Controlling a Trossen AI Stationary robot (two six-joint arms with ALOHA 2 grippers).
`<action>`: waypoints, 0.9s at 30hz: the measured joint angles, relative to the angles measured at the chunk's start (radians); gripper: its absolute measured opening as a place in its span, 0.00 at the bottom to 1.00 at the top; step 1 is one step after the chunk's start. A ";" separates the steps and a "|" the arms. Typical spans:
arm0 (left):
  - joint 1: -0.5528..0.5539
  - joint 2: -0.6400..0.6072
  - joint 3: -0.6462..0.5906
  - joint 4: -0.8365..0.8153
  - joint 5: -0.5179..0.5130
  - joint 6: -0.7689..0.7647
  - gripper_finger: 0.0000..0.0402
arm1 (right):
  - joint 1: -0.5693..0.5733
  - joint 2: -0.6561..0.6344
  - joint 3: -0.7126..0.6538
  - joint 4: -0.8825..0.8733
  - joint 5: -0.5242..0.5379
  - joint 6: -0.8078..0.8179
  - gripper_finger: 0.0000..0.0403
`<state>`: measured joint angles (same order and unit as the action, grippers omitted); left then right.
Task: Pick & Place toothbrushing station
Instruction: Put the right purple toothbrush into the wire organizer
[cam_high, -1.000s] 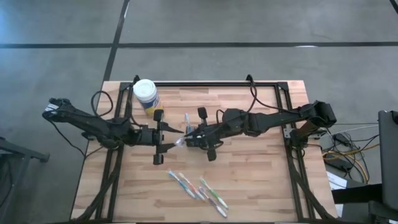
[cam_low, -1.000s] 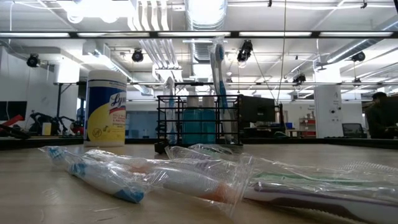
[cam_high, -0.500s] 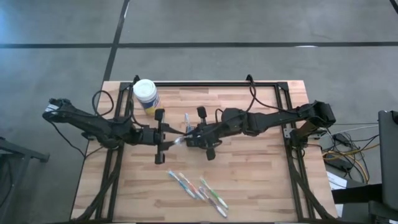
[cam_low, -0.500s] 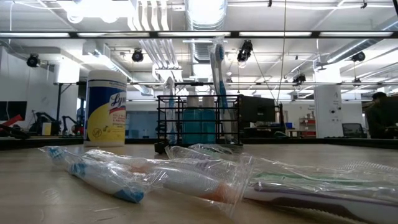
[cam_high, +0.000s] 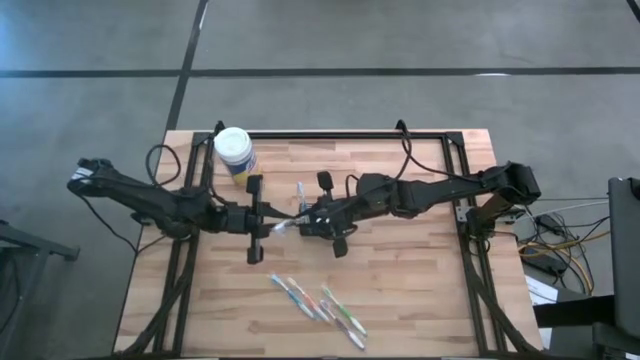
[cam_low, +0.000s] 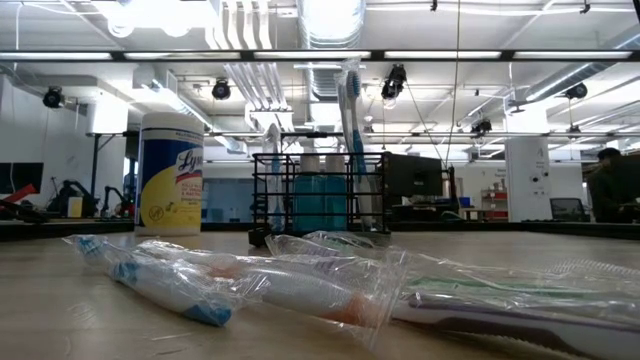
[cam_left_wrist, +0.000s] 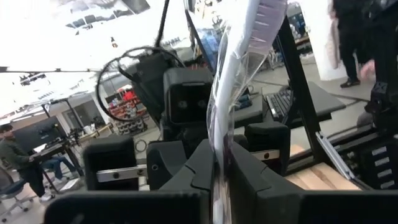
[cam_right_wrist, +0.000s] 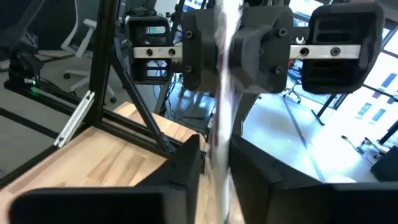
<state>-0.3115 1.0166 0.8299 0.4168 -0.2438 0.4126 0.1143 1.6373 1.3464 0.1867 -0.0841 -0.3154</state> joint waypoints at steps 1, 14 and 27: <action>0.000 -0.013 0.000 -0.006 0.000 0.000 0.06 | 0.000 -0.005 0.000 0.000 0.000 0.008 0.23; 0.000 -0.280 -0.077 -0.165 -0.038 -0.072 0.06 | -0.011 -0.206 -0.030 -0.215 0.005 0.110 0.45; 0.000 -0.525 -0.373 -0.099 -0.070 -0.172 0.06 | -0.002 -0.583 -0.446 0.001 0.078 0.188 0.19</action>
<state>-0.3115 0.4916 0.4572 0.3180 -0.3134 0.2405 0.1127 1.0543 0.9003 0.1882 -0.0058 -0.1272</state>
